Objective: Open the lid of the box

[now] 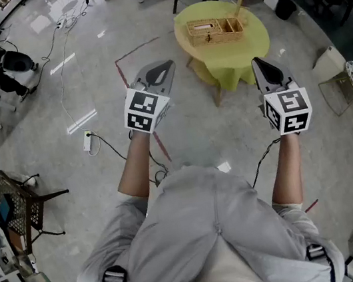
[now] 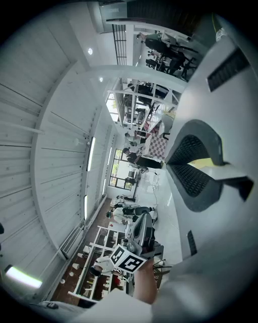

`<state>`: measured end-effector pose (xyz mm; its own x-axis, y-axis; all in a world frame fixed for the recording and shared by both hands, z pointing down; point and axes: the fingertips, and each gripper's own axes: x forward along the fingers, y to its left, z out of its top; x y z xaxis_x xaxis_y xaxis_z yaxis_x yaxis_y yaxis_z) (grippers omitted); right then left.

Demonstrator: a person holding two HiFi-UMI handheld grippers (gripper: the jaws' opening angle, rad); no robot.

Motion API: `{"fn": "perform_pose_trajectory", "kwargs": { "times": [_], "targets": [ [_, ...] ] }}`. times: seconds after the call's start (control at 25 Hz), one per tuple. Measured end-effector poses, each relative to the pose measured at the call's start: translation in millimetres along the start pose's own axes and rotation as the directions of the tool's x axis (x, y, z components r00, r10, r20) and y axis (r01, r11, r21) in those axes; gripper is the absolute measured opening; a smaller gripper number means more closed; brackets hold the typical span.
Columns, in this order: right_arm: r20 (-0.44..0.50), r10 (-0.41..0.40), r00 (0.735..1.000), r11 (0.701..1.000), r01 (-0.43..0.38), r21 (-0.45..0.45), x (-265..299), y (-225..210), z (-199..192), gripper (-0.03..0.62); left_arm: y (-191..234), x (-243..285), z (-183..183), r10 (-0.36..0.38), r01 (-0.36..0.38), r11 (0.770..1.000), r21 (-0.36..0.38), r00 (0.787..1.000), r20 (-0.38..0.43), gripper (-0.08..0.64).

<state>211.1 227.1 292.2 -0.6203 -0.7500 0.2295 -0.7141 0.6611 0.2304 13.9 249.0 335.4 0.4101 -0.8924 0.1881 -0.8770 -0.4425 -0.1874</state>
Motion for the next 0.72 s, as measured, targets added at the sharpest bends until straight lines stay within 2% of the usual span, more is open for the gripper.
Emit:
{"fn": "perform_pose_trajectory", "kwargs": {
  "times": [0.36,0.6,0.72],
  "targets": [
    [0.024,-0.012,1.0,0.999,0.011,0.052,16.3,12.2,2.4,0.023,22.7,-5.4,-17.2,0.001,-0.001,1.0,-0.013,1.0,-0.013,0.029],
    [0.004,0.019,1.0,0.996,-0.02,0.082,37.6,28.6,0.0,0.023,44.1,-4.9,-27.4,-0.011,0.011,1.0,-0.013,1.0,-0.012,0.029],
    [-0.008,0.005,1.0,0.996,-0.004,0.095,46.8,37.2,-2.0,0.023,54.0,-7.4,-34.2,-0.026,0.026,1.0,-0.008,1.0,-0.016,0.029]
  ]
}}
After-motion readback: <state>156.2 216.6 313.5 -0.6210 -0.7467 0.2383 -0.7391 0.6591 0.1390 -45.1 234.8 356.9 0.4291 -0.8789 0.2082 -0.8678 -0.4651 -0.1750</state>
